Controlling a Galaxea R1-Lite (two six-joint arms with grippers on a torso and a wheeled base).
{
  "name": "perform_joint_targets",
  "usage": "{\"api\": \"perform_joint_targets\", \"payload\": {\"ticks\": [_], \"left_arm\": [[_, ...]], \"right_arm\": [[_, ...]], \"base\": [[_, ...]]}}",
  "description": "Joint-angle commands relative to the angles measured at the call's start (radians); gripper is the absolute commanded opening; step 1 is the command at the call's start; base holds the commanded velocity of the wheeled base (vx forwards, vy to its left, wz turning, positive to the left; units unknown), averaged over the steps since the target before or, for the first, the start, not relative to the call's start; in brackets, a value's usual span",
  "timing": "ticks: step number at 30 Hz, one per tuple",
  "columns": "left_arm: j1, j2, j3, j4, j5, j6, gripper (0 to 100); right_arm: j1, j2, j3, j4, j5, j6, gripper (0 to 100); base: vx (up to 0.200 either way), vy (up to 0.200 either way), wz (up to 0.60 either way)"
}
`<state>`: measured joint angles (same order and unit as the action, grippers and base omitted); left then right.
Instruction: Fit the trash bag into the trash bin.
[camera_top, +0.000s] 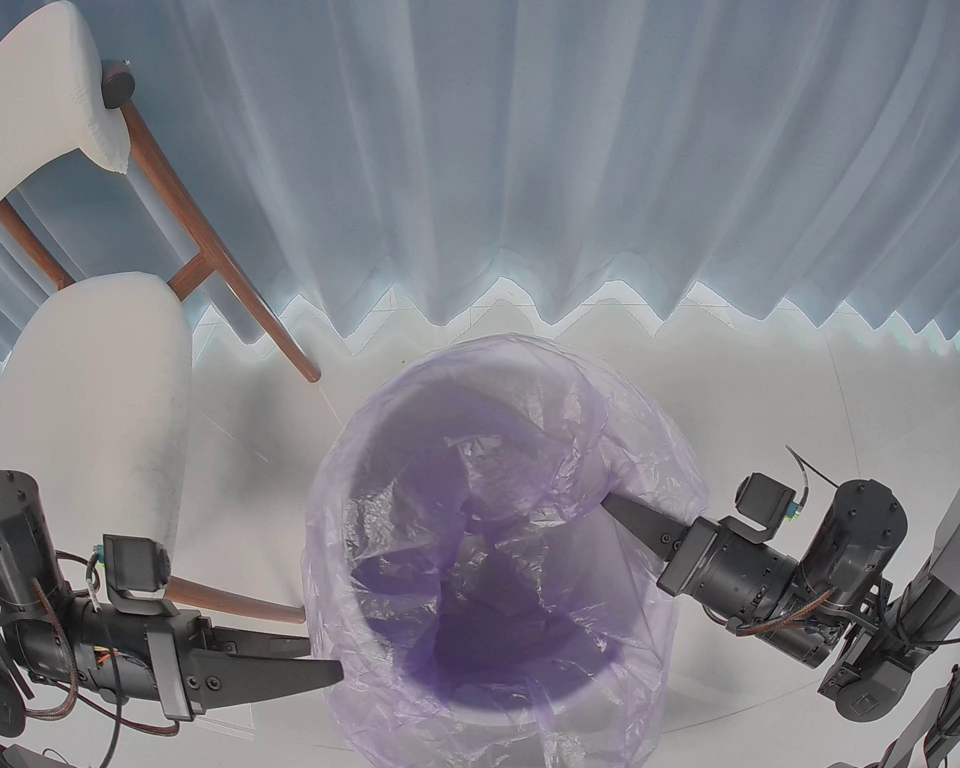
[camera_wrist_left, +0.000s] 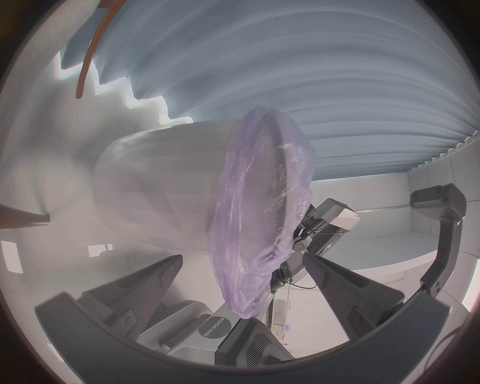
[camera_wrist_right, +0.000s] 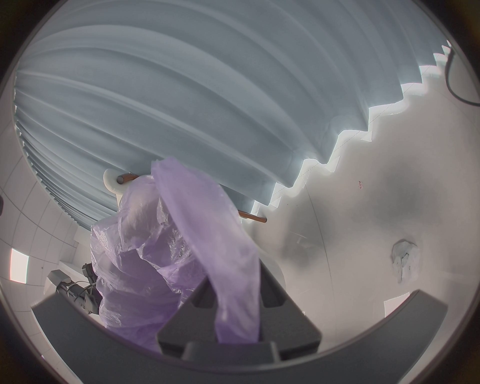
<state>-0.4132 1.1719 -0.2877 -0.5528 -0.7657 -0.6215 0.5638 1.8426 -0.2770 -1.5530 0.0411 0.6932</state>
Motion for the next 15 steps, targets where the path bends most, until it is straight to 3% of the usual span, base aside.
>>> {"api": "perform_joint_targets", "payload": {"ticks": [1, 10, 11, 15], "left_arm": [[-0.041, 0.052, -0.001, -0.004, 0.019, -0.001, 100], [-0.045, 0.098, -0.019, -0.007, 0.022, 0.000, 100], [-0.047, 0.103, -0.016, -0.007, 0.022, 0.000, 0], [-0.047, 0.110, -0.016, -0.006, 0.022, 0.000, 0]], "right_arm": [[0.001, 0.001, -0.001, -0.015, 0.000, 0.000, 0], [0.002, 0.000, -0.001, -0.015, 0.000, 0.000, 0], [0.002, 0.001, -0.001, -0.015, 0.000, 0.000, 0], [0.002, -0.002, -0.002, -0.016, 0.000, 0.000, 0]], "base": [[0.000, 0.000, 0.00], [0.000, 0.000, 0.00], [0.000, 0.000, 0.00], [0.000, 0.000, 0.00]]}}
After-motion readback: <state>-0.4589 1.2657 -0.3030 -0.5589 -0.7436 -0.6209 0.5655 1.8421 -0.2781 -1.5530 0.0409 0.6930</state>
